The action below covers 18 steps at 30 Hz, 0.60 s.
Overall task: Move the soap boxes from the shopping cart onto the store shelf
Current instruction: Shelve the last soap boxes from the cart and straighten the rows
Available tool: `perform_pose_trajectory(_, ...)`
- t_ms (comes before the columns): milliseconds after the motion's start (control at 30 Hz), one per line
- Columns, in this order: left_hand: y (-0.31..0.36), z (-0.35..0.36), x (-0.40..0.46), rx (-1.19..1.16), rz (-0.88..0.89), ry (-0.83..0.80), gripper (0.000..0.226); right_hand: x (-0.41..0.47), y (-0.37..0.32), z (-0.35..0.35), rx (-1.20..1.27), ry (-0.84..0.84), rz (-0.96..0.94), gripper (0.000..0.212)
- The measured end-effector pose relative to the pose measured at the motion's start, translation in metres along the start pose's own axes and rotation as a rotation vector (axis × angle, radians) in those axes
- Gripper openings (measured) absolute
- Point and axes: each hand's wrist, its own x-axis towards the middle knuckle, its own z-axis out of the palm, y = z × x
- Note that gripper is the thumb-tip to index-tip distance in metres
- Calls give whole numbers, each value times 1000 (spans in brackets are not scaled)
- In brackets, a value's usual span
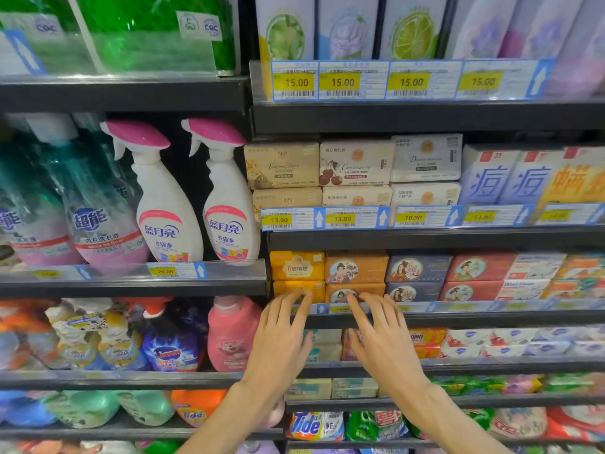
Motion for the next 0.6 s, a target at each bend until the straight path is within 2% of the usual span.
perform_pose_trajectory(433, -1, 4, 4, 5, -24, 5, 59, 4, -1, -4, 17, -66, 4, 70)
perform_pose_trajectory(600, -2, -1, 8, -13, -33, -2, 57, 9, 0, -10, 49, -72, 58, 56)
